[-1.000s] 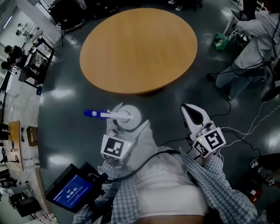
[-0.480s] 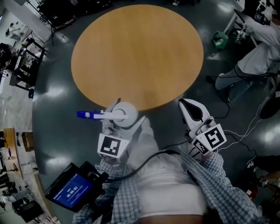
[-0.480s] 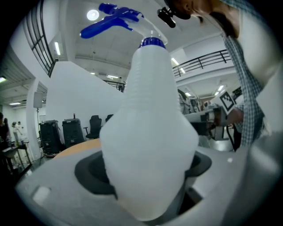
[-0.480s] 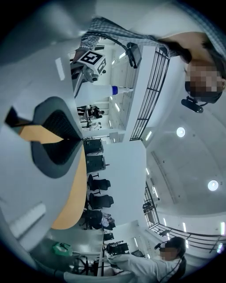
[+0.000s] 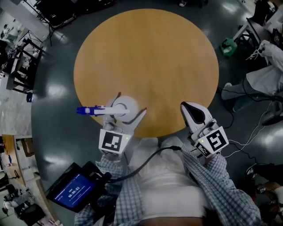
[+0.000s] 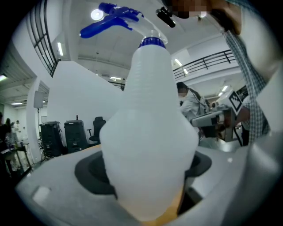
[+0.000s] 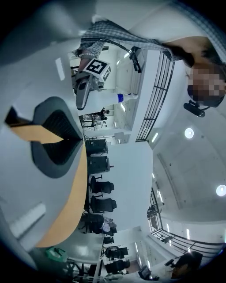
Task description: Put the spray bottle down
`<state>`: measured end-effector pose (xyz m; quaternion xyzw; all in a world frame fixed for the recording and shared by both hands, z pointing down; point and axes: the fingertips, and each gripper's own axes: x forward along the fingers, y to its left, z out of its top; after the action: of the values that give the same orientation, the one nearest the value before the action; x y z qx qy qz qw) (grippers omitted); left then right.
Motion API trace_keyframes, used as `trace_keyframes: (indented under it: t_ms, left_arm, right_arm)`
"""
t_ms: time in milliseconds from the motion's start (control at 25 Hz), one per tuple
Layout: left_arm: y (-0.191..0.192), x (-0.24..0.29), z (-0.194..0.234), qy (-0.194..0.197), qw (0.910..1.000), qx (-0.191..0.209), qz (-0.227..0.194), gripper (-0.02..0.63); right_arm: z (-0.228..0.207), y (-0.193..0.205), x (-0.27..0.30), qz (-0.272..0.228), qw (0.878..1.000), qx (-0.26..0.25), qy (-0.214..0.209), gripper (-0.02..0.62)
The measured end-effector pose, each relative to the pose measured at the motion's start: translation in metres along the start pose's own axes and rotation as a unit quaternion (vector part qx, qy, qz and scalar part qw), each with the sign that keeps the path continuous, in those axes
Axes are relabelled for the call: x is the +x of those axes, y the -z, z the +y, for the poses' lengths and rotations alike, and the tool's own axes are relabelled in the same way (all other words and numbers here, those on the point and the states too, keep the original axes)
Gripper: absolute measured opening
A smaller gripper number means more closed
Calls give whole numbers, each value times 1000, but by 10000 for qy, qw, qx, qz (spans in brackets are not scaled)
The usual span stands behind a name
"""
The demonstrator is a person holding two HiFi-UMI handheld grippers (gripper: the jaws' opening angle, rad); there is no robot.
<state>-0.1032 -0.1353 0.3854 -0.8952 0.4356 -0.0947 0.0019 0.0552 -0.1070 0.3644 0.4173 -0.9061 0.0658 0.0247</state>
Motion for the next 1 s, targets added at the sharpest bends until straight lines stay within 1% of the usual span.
trace_keyframes:
  t_ms: [120, 240, 360, 560, 720, 880, 1000]
  left_arm:
    - [6, 27, 12, 25, 9999, 132, -26, 428]
    - [7, 57, 28, -23, 9999, 14, -157, 428]
    - [14, 87, 42, 46, 9998, -9, -188, 428]
    - [33, 139, 47, 239, 9997, -18, -92, 428]
    - [50, 168, 53, 289, 9995, -98, -12, 428]
    - [71, 191, 67, 246, 9995, -197, 85, 428]
    - [90, 208, 73, 242, 9994, -168, 193, 428]
  right_arm:
    - [-14, -1, 14, 49, 10000, 37, 4, 3]
    - [-27, -10, 31, 23, 10000, -1, -30, 3]
    - [-40, -11, 47, 69, 9999, -83, -75, 3]
    - [-81, -8, 66, 51, 9999, -125, -87, 3]
    - [-111, 3, 95, 105, 9996, -111, -228, 3]
    - [-126, 7, 121, 109, 9992, -126, -370, 3]
    - [-133, 14, 132, 169, 9989, -96, -427, 3]
